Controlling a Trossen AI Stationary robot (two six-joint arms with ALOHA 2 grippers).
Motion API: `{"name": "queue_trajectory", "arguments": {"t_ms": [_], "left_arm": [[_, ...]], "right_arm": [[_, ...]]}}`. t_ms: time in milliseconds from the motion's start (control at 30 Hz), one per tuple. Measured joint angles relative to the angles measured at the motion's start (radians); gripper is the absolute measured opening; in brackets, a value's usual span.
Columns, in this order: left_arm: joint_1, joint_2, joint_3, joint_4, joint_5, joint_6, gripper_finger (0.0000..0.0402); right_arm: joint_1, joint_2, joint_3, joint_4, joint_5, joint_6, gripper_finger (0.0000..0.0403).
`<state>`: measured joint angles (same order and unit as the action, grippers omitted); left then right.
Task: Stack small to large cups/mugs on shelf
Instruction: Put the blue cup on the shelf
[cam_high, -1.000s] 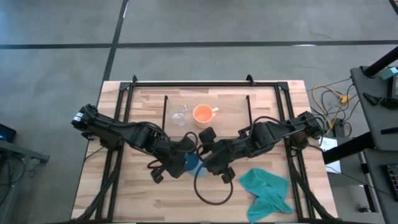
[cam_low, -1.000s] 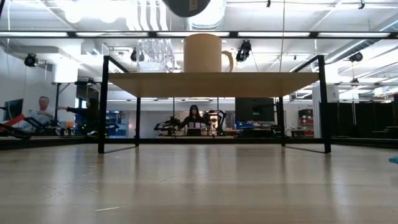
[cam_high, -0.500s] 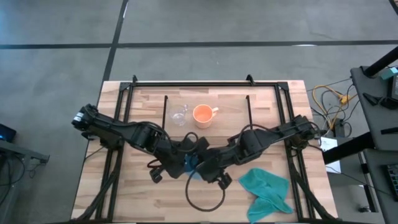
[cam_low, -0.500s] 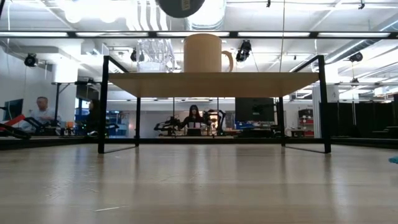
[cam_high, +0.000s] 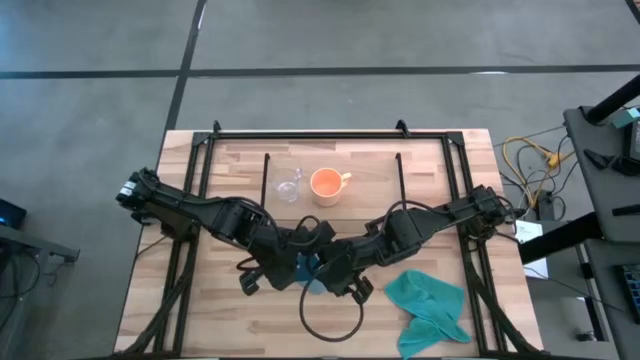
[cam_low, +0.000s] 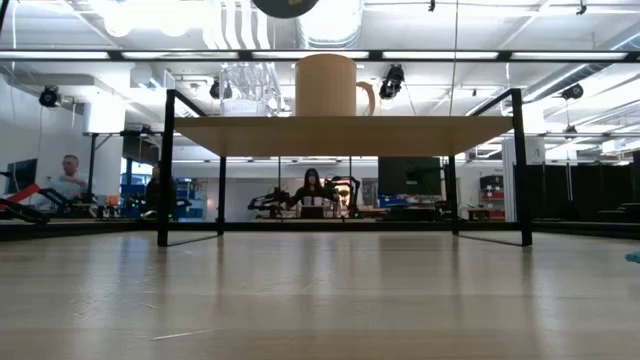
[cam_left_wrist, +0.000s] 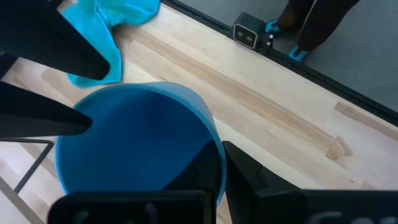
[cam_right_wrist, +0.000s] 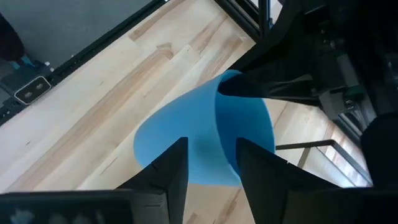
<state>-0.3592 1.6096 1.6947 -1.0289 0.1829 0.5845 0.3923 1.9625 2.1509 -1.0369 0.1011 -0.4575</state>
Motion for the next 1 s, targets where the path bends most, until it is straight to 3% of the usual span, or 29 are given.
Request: {"name": "queue_trajectory", "arguments": {"t_ms": [367,600,1000], "left_arm": [[0.02,-0.001,0.007,0.011,0.005,0.0,0.0],[0.04,-0.001,0.011,0.007,0.105,-0.002,0.0],[0.052,-0.001,0.022,-0.008,0.146,-0.001,0.0]], "right_arm": [[0.0,0.0,0.0,0.012,0.005,-0.037,0.0102],[0.0,0.0,0.0,0.013,0.005,-0.043,0.0085],[0.0,-0.001,0.001,0.017,0.004,-0.041,0.005]]}}
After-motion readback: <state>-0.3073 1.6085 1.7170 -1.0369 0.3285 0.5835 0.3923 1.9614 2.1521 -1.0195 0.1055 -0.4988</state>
